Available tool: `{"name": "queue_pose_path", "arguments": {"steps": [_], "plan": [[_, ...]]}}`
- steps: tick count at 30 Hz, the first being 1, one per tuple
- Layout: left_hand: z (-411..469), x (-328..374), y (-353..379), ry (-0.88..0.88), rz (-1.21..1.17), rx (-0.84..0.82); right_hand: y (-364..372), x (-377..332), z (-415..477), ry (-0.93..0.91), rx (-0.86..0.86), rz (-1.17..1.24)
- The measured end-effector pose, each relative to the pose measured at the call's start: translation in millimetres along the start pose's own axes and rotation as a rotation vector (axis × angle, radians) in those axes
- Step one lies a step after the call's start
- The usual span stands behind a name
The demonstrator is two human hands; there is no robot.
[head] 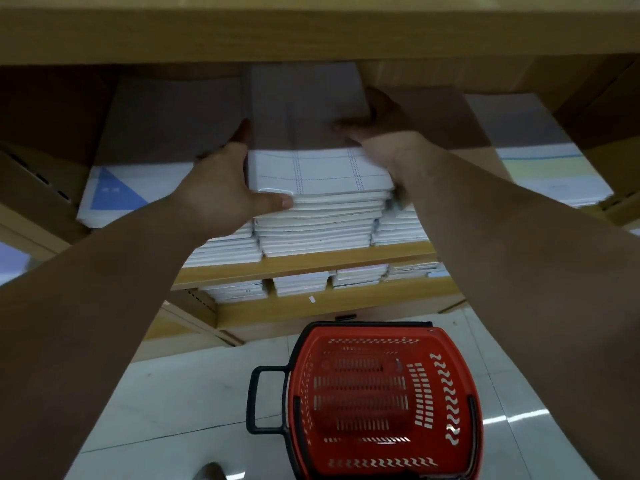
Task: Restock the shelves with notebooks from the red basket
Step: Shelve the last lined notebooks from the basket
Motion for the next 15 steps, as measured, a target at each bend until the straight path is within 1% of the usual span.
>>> {"name": "queue_pose_path", "arguments": {"steps": [2,4,6,8,9,11,13,15], "plan": [[-0.4,2.1,2.2,0.001,0.033,-0.012,-7.1,3.7,-8.2,-0.024,0.043,0.036],[-6.3,6.6,5.6,0.026,0.118,0.003,-15.0,15.6,-29.5,0.056,0.110,0.104],[-18.8,14.8,12.0,0.068,0.300,0.012,-17.6,30.2,-57.3,0.075,0.156,0.061],[-31.0,18.5,18.7,0.109,0.496,0.004,-13.7,42.3,-85.9,0.013,0.103,-0.038],[-34.8,19.3,19.2,0.121,0.569,0.009,-9.9,45.2,-100.3,-0.015,0.053,-0.133],[-35.4,17.4,17.4,0.146,0.674,0.021,-2.2,50.3,-115.7,-0.071,0.019,-0.442],[-32.0,15.3,14.8,0.170,0.743,0.015,3.7,48.9,-118.1,-0.139,0.082,-0.732],[-28.9,15.0,14.0,0.170,0.757,0.001,6.4,40.9,-112.2,-0.224,0.139,-0.892]]}}
Point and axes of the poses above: each hand's wrist, its own z-axis towards the middle knuckle, its own y-axis out of the palm, x = y × z, the point moved 5 cm from there along z, towards the middle knuckle, and after that the axes turned 12 degrees about y, right-handed, at the moved point
